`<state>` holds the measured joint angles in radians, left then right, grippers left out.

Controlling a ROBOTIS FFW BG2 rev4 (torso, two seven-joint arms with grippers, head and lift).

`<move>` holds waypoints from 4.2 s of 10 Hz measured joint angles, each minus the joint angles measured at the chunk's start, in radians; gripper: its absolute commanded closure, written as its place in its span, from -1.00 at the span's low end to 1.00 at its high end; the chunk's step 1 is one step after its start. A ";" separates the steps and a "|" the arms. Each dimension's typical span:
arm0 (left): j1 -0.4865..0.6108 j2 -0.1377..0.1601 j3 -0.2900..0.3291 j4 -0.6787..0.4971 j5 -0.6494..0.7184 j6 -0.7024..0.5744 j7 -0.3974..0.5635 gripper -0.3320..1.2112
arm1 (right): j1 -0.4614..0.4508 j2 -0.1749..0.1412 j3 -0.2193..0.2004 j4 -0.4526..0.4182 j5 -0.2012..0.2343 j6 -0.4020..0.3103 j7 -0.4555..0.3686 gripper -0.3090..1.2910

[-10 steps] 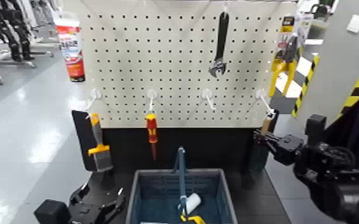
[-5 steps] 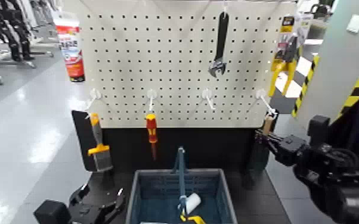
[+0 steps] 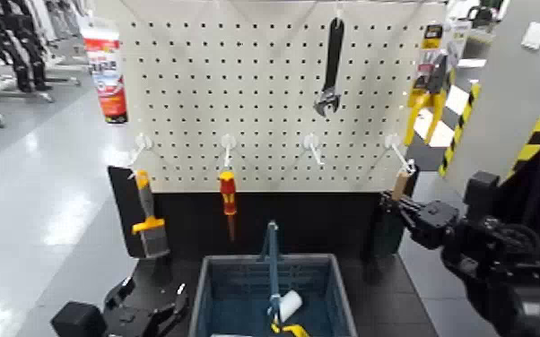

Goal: Put the tool with the wooden handle into the crate.

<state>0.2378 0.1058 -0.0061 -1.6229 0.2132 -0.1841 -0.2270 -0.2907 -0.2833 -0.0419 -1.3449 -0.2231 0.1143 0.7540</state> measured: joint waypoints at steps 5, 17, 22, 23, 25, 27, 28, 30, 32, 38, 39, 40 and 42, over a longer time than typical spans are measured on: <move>0.000 0.001 0.000 0.000 0.000 0.002 0.000 -0.44 | 0.089 0.047 -0.038 -0.197 -0.007 0.087 -0.007 0.97; -0.011 0.005 -0.006 0.006 0.000 0.003 -0.002 -0.44 | 0.165 0.153 0.099 -0.143 -0.274 0.036 -0.061 0.97; -0.014 0.005 -0.008 0.010 0.002 0.000 -0.004 -0.44 | 0.138 0.170 0.207 0.026 -0.330 0.036 -0.108 0.97; -0.014 0.005 -0.009 0.011 0.002 -0.002 -0.004 -0.44 | 0.131 0.171 0.222 0.038 -0.331 0.049 -0.117 0.97; -0.014 0.004 -0.009 0.012 0.003 -0.005 -0.004 -0.44 | 0.125 0.171 0.233 0.040 -0.328 0.069 -0.130 0.96; -0.013 0.003 -0.008 0.014 0.005 -0.009 -0.003 -0.44 | 0.124 0.170 0.233 0.026 -0.314 0.099 -0.136 0.84; -0.013 0.003 -0.008 0.014 0.006 -0.010 -0.003 -0.44 | 0.123 0.170 0.231 0.017 -0.305 0.115 -0.137 0.75; -0.012 0.003 -0.008 0.014 0.008 -0.012 -0.003 -0.44 | 0.124 0.170 0.223 0.000 -0.287 0.150 -0.137 0.01; -0.012 0.003 -0.008 0.014 0.010 -0.013 -0.003 -0.44 | 0.125 0.168 0.210 -0.017 -0.264 0.176 -0.132 -0.63; -0.011 0.003 -0.007 0.014 0.013 -0.014 -0.002 -0.44 | 0.153 0.169 0.157 -0.138 -0.170 0.218 -0.162 -0.59; -0.011 0.003 -0.007 0.014 0.014 -0.014 -0.002 -0.44 | 0.172 0.167 0.144 -0.189 -0.142 0.231 -0.187 -0.59; -0.011 0.003 -0.007 0.014 0.015 -0.014 -0.001 -0.44 | 0.195 0.167 0.131 -0.237 -0.113 0.241 -0.211 -0.59; -0.011 0.003 -0.007 0.014 0.016 -0.014 0.000 -0.44 | 0.265 0.174 0.111 -0.350 -0.040 0.240 -0.302 -0.57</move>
<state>0.2270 0.1089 -0.0134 -1.6092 0.2295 -0.1978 -0.2269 -0.0260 -0.1093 0.0687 -1.6945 -0.2636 0.3539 0.4518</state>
